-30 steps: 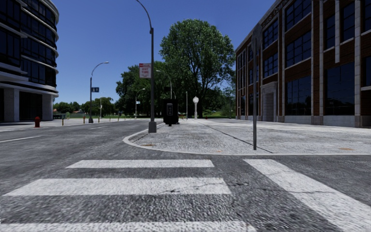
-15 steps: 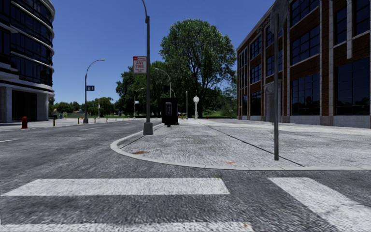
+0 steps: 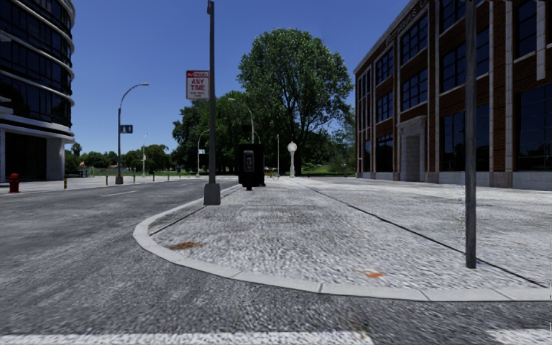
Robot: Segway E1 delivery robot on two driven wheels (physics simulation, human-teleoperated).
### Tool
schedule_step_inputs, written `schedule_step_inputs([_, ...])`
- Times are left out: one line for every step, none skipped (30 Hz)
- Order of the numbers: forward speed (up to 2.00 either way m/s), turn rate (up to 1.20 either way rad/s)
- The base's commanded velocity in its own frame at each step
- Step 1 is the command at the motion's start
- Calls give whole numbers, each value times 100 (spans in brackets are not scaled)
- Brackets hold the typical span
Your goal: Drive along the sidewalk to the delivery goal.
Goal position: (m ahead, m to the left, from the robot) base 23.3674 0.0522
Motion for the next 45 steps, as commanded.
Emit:
schedule_step_inputs([200, 0])
schedule_step_inputs([200, 0])
schedule_step_inputs([200, 0])
schedule_step_inputs([200, 0])
schedule_step_inputs([200, -8])
schedule_step_inputs([200, -15])
schedule_step_inputs([200, -15])
schedule_step_inputs([200, -22])
schedule_step_inputs([200, -25])
schedule_step_inputs([200, -28])
schedule_step_inputs([200, -28])
schedule_step_inputs([200, -31])
schedule_step_inputs([200, -33])
schedule_step_inputs([200, -34])
schedule_step_inputs([200, -34])
schedule_step_inputs([200, -35])
schedule_step_inputs([200, -36])
schedule_step_inputs([200, -36])
schedule_step_inputs([200, -36])
schedule_step_inputs([199, -36])
schedule_step_inputs([198, -36])
schedule_step_inputs([198, -36])
schedule_step_inputs([197, -36])
schedule_step_inputs([196, -36])
schedule_step_inputs([195, -33])
schedule_step_inputs([195, -33])
schedule_step_inputs([195, -32])
schedule_step_inputs([195, -31])
schedule_step_inputs([195, -31])
schedule_step_inputs([194, -31])
schedule_step_inputs([194, -31])
schedule_step_inputs([194, -31])
schedule_step_inputs([194, -31])
schedule_step_inputs([192, -31])
schedule_step_inputs([191, -28])
schedule_step_inputs([190, -20])
schedule_step_inputs([190, -20])
schedule_step_inputs([190, -11])
schedule_step_inputs([190, -3])
schedule_step_inputs([189, 0])
schedule_step_inputs([189, 0])
schedule_step_inputs([189, 0])
schedule_step_inputs([189, 0])
schedule_step_inputs([189, 0])
schedule_step_inputs([189, 0])
